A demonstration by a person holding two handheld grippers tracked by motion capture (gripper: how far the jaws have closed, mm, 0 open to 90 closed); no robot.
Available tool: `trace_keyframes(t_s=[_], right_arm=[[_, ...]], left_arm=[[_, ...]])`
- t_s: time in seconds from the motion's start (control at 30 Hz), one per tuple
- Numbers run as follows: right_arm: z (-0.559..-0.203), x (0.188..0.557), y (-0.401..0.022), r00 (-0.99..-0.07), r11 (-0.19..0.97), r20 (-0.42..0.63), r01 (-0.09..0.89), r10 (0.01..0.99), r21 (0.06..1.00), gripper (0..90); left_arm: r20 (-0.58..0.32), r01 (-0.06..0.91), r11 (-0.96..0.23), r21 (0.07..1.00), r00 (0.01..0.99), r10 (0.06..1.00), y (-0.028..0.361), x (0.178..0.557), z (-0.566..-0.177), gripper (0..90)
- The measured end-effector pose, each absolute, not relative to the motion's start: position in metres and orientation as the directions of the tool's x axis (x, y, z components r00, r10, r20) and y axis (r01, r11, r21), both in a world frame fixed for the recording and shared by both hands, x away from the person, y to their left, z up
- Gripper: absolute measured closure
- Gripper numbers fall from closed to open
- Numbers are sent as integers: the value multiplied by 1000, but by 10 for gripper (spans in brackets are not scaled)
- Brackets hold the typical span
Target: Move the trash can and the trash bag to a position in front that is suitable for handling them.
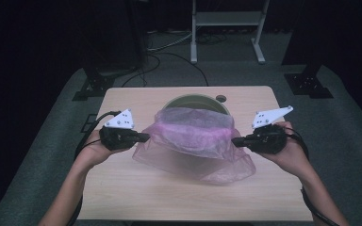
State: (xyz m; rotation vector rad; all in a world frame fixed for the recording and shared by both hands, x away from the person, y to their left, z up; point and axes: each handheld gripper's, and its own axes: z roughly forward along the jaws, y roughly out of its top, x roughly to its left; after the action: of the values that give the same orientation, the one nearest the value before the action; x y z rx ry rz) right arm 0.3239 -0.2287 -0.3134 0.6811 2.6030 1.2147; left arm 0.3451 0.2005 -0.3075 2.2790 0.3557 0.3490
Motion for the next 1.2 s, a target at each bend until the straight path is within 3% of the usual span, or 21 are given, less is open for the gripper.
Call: trace_keyframes(t_s=[0.13, 0.27, 0.43, 0.5, 0.53, 0.6, 0.63, 0.67, 0.97, 1.2], right_arm=[[-310, 324, -234, -875, 550, 16, 318, 484, 772, 900], [-303, 322, -241, -875, 509, 19, 299, 483, 807, 685], [-299, 328, -239, -887, 520, -7, 264, 462, 812, 544], [-298, 332, -237, -891, 526, -9, 261, 455, 809, 538], [-298, 336, -236, -892, 531, -7, 263, 453, 806, 550], [-299, 342, -233, -894, 545, 9, 281, 449, 790, 705], [-299, 342, -233, -894, 545, 9, 281, 449, 790, 705], [-299, 346, -231, -897, 560, 29, 301, 441, 772, 900], [-287, 364, -238, -872, 517, 62, 343, 485, 784, 900], [-286, 395, -238, -825, 485, 85, 408, 559, 774, 900]], left_arm=[[127, 145, -645, 750, 926, 357, 200, 346, -305, 899], [129, 143, -650, 746, 927, 353, 200, 346, -304, 898], [134, 138, -649, 748, 927, 352, 199, 347, -300, 898], [138, 136, -652, 746, 926, 352, 198, 348, -299, 898], [136, 137, -651, 747, 926, 351, 198, 349, -299, 898], [131, 143, -643, 752, 924, 358, 197, 352, -299, 899], [131, 143, -643, 752, 924, 358, 197, 352, -299, 899], [124, 147, -639, 755, 925, 360, 197, 356, -299, 899], [101, 178, -573, 800, 901, 421, 200, 378, -285, 900], [102, 230, -575, 785, 868, 487, 195, 409, -286, 900]])
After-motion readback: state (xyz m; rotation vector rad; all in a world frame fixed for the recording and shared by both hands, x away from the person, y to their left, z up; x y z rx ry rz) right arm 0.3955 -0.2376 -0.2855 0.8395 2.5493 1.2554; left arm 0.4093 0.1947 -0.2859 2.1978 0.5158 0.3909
